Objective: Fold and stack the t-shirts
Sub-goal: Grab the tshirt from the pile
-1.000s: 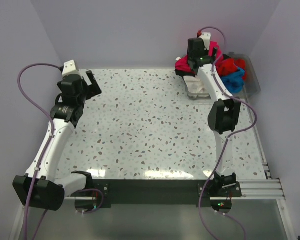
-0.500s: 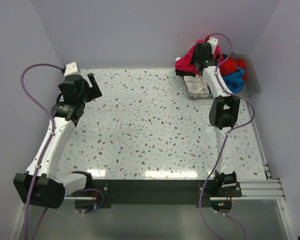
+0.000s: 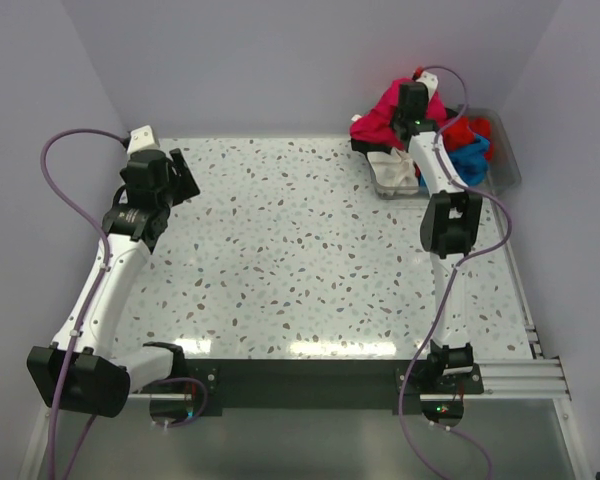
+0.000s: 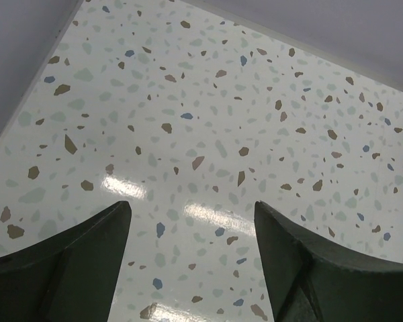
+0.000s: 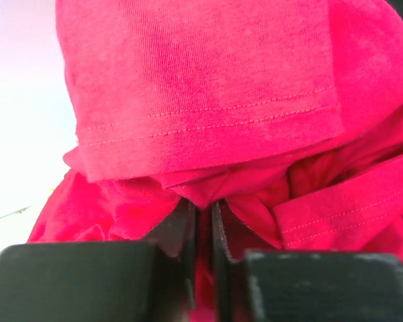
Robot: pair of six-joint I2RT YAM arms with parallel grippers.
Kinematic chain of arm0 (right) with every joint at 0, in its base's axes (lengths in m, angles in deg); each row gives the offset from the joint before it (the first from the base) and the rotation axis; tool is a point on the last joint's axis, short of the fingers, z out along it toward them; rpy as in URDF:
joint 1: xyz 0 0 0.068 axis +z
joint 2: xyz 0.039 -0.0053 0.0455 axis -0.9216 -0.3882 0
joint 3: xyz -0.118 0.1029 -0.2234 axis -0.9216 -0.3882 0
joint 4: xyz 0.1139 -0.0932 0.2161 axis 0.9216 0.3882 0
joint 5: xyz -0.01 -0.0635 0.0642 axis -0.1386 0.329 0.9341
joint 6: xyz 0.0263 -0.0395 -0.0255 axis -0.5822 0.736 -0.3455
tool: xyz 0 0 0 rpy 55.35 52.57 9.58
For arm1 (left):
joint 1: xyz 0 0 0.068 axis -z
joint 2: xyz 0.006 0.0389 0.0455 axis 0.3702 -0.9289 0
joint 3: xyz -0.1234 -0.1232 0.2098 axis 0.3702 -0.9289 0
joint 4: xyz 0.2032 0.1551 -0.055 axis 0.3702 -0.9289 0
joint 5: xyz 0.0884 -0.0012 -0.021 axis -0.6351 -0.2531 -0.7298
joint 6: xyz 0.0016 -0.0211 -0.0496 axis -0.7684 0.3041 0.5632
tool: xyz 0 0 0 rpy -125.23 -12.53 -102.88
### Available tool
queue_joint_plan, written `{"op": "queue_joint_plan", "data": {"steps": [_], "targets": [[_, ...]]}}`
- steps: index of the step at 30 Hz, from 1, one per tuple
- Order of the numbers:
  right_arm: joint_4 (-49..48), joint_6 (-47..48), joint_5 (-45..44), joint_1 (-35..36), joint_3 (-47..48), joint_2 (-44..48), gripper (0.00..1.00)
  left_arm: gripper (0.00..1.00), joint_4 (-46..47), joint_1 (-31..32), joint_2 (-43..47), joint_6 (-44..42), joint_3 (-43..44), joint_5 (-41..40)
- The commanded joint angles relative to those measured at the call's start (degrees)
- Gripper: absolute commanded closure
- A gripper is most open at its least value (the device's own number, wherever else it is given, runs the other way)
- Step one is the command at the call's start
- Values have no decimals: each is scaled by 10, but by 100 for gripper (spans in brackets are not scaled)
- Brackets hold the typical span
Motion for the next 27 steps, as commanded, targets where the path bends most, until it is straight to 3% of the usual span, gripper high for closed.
{"op": "queue_joint_plan", "data": {"steps": [1, 14, 21, 27], "targets": [[-24, -4, 6, -3, 25, 19, 100, 23, 8, 0, 9, 7, 15, -9], [-47, 69, -93, 2, -76, 273, 100, 28, 39, 0, 3, -1, 3, -6], [-12, 123, -74, 24, -58, 345, 100, 28, 56, 0, -21, -22, 25, 15], [53, 181, -50, 116, -41, 412, 100, 29, 62, 0, -40, -51, 63, 13]]}}
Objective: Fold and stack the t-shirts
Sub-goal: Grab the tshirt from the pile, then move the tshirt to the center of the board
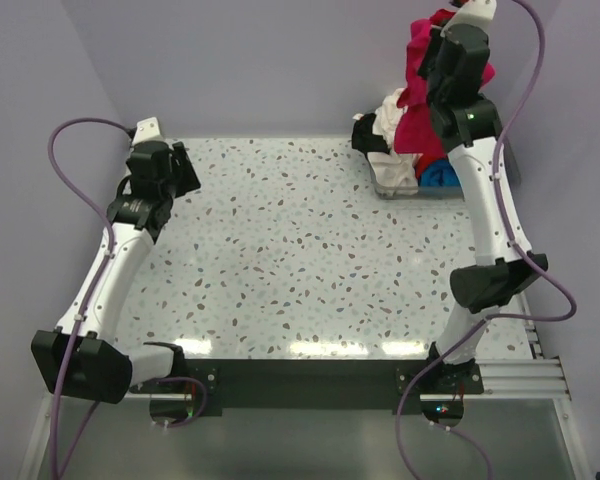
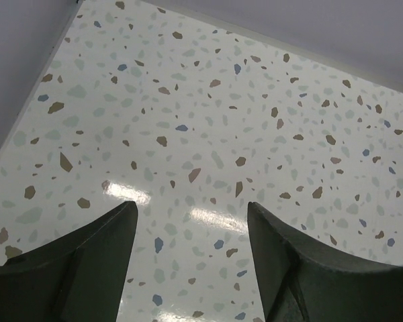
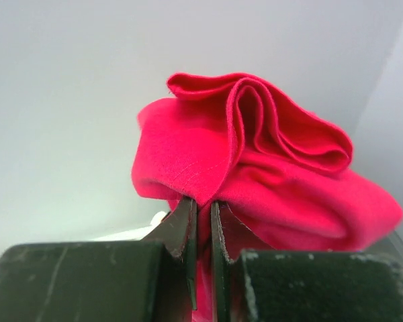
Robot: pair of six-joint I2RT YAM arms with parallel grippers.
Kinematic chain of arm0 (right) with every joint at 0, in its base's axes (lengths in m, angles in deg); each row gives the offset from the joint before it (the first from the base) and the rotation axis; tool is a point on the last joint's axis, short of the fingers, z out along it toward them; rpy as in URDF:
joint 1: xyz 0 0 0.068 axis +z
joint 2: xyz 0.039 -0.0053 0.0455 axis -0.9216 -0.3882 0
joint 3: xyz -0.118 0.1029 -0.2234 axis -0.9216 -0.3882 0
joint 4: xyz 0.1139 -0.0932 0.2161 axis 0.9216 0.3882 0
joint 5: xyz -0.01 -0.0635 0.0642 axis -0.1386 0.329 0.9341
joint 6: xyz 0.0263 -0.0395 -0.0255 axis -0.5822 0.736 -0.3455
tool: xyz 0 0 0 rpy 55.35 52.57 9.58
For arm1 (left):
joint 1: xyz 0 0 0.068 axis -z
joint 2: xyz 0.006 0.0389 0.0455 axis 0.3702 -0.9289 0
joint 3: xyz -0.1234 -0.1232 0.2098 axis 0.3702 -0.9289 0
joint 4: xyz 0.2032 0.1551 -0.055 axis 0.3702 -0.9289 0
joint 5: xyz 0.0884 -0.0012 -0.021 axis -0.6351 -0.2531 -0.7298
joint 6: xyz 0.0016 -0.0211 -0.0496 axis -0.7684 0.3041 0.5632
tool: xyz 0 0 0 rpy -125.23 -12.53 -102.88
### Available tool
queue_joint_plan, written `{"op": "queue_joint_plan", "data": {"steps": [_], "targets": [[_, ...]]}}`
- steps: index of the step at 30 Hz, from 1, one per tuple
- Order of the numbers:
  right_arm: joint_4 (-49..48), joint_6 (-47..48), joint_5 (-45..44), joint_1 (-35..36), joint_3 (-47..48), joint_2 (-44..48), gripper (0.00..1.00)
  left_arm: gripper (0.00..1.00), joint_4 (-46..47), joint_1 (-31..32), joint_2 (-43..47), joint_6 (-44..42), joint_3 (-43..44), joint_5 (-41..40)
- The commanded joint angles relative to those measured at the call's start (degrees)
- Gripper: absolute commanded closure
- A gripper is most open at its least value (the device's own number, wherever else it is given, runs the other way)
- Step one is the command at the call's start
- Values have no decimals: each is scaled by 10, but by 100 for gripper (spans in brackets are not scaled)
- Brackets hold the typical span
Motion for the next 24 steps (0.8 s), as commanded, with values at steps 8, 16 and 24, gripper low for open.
{"op": "queue_joint_plan", "data": {"steps": [8, 16, 24], "targets": [[150, -18, 102, 203, 32, 101, 100, 29, 32, 0, -16, -70, 102, -9], [185, -144, 60, 229, -187, 154, 57, 19, -2, 0, -20, -76, 106, -9], [187, -186, 96, 183, -415, 145, 14, 16, -3, 18, -7, -37, 2, 56]]}}
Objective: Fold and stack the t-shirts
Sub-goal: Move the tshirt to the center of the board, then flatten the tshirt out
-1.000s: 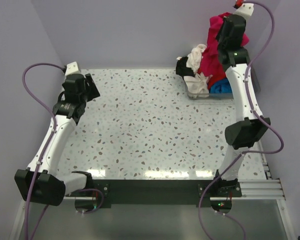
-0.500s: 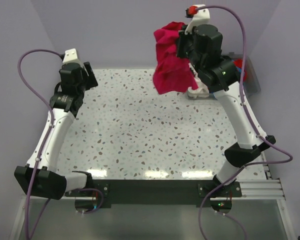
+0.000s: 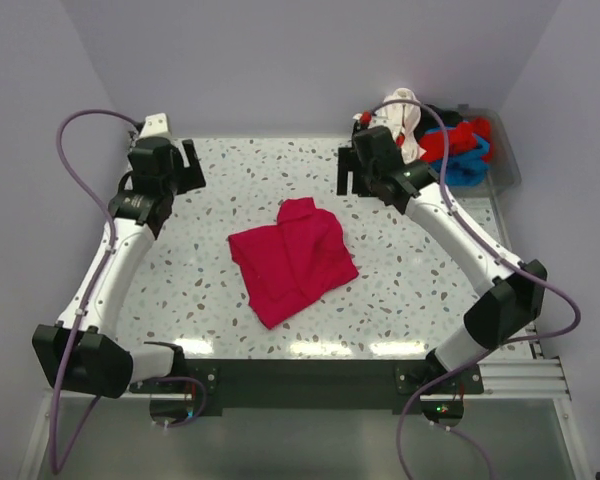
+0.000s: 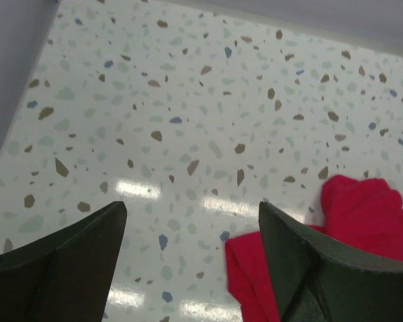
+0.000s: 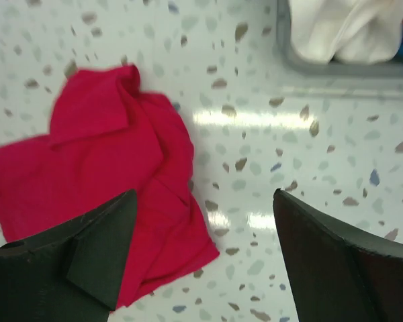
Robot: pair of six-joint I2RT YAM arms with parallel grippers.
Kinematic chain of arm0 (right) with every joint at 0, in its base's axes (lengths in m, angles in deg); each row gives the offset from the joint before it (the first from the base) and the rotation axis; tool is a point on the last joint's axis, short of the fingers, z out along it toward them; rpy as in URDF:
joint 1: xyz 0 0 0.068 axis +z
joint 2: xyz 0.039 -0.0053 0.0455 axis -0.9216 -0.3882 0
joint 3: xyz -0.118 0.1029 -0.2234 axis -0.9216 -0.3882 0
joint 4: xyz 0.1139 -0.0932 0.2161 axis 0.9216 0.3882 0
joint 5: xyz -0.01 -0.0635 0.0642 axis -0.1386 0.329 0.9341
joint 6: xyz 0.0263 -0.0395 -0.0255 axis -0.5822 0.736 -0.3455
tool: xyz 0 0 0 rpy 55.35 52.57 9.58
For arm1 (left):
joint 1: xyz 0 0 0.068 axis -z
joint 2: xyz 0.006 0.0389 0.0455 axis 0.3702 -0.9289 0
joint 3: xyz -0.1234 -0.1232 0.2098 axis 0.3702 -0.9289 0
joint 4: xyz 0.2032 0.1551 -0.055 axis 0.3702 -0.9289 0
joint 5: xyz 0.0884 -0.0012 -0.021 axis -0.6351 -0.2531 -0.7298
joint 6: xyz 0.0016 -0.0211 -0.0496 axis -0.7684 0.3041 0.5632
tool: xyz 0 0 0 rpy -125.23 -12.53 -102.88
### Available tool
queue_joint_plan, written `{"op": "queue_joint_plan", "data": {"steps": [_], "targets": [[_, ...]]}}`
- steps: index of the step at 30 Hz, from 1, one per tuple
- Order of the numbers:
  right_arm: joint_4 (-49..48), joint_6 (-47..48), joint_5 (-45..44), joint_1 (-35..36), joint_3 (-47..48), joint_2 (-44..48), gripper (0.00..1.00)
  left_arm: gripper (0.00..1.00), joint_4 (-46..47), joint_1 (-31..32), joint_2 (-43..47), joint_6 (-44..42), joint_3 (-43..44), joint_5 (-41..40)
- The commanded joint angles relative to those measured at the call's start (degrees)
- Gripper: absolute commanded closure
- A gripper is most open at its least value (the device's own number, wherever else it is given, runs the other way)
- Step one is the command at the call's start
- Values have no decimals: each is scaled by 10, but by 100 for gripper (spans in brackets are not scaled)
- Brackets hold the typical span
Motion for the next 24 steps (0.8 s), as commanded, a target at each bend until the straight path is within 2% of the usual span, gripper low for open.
{"op": "queue_joint_plan", "data": {"steps": [1, 6, 12, 16, 21, 24], "targets": [[0, -30, 58, 0, -57, 8, 14, 16, -3, 26, 19, 24, -61, 39], [-41, -23, 157, 32, -127, 14, 14, 15, 2, 87, 12, 94, -127, 55], [-84, -32, 267, 58, -192, -11, 17, 16, 22, 87, -14, 160, -179, 88], [-124, -41, 305, 65, -222, -45, 20, 19, 66, 92, -33, 179, -211, 146], [-155, -61, 329, 69, -231, -88, 23, 23, 98, 124, -64, 198, -231, 169], [-170, -72, 334, 69, -233, -119, 28, 26, 112, 147, -81, 206, -244, 178]]}}
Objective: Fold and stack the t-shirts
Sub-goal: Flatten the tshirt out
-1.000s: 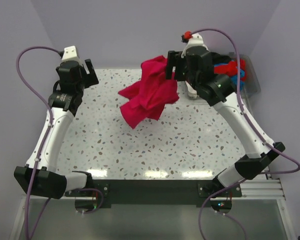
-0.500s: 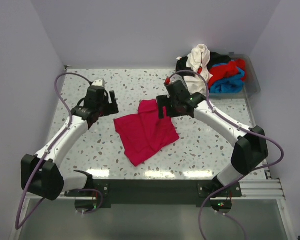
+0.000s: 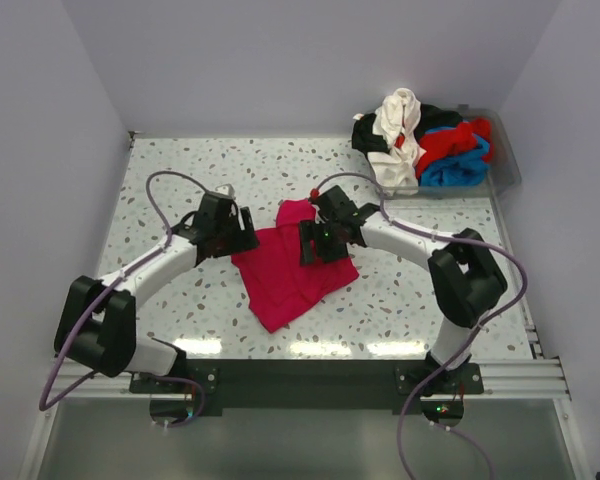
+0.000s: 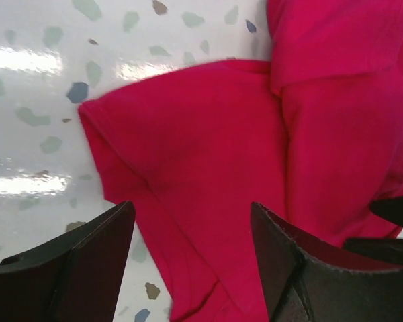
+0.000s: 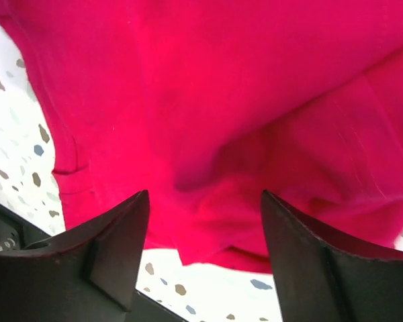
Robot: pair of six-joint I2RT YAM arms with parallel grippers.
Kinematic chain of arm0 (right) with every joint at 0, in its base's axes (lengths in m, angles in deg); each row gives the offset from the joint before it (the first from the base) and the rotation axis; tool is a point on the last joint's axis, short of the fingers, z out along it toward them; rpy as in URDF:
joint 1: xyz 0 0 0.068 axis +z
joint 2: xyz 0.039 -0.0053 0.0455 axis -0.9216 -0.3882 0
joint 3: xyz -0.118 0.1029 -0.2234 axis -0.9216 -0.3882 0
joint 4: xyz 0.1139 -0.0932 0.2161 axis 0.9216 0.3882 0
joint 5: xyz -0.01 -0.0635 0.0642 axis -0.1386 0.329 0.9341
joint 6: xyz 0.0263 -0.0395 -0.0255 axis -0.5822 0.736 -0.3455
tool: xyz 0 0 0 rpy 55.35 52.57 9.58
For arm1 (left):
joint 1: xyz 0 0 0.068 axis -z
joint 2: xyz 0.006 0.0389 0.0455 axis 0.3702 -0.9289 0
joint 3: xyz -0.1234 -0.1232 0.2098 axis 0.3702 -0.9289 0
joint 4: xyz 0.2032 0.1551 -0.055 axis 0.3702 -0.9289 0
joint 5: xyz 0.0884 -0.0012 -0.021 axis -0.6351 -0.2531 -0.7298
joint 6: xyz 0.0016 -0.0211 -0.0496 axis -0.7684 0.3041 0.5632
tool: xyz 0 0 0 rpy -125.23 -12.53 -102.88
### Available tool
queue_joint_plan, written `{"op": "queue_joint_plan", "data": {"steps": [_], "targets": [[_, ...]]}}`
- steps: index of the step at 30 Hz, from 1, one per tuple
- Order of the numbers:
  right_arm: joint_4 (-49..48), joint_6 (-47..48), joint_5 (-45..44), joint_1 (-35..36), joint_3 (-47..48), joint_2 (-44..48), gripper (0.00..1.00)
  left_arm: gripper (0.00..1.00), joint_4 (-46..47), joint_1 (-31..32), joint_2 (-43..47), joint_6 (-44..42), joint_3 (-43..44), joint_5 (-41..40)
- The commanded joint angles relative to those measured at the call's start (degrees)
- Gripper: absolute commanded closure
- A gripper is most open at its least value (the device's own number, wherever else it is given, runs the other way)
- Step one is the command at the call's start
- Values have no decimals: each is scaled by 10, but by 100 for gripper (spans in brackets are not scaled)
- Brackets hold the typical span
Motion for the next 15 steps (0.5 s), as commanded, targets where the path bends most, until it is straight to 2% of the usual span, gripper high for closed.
{"op": "queue_joint_plan", "data": {"steps": [1, 6, 9, 10, 13, 15], "targets": [[-45, -22, 30, 4, 0, -22, 31, 26, 49, 27, -16, 25, -15, 33], [-53, -24, 29, 5, 14, -48, 39, 27, 70, 57, -56, 36, -29, 48], [-64, -23, 28, 5, 24, -64, 51, 28, 103, 58, -85, 40, -41, 57], [-61, -21, 28, 5, 30, -79, 67, 28, 110, 58, -94, 39, -41, 61], [-28, -15, 15, 5, 58, -90, 100, 30, 116, 58, -129, 30, -27, 47], [-13, -14, -13, 5, 61, -77, 100, 31, 106, 57, -150, 24, -15, 29]]}}
